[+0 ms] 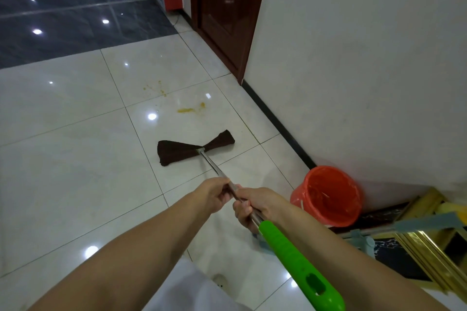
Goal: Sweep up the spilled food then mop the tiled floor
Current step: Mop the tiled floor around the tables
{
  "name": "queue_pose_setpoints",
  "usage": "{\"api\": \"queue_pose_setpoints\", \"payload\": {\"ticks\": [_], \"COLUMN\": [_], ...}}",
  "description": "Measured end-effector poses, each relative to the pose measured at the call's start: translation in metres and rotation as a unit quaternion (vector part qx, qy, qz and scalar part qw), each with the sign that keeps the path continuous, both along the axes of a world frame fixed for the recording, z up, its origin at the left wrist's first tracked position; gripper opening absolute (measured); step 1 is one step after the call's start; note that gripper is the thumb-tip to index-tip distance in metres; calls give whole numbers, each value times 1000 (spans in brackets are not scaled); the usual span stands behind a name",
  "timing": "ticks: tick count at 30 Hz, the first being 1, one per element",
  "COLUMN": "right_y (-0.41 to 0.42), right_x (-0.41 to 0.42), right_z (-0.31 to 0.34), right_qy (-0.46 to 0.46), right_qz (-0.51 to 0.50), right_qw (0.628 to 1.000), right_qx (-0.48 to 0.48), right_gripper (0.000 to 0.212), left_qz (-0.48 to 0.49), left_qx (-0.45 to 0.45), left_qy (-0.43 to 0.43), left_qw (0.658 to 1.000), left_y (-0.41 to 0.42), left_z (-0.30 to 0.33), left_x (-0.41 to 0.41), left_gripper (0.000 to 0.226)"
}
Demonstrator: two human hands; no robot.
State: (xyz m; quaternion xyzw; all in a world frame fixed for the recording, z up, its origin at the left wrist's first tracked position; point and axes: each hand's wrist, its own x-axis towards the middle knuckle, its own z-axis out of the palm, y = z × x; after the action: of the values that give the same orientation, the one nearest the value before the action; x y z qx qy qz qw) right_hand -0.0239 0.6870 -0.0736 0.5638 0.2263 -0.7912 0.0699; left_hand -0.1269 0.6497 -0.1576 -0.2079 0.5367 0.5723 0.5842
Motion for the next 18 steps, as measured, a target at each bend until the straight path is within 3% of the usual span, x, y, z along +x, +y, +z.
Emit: {"api": "queue_pose_setpoints", "payload": {"ticks": [10,18], "right_y": [-2,-2], "right_x": [20,6], "right_z": [4,-4], "right_qy": [-41,-36], "right_qz": [40,35], "right_qw": [998,998], "right_qx": [-31,-27], "right_gripper": [29,26], "left_qz": [-16,5], "left_qx": [-38,-14], "left_qy": [-29,-44], "left_qw": [999,999], "left_y": [-8,-7], "left_z": [-14,-20], "left_x": [24,12], "left_gripper": [30,17]}}
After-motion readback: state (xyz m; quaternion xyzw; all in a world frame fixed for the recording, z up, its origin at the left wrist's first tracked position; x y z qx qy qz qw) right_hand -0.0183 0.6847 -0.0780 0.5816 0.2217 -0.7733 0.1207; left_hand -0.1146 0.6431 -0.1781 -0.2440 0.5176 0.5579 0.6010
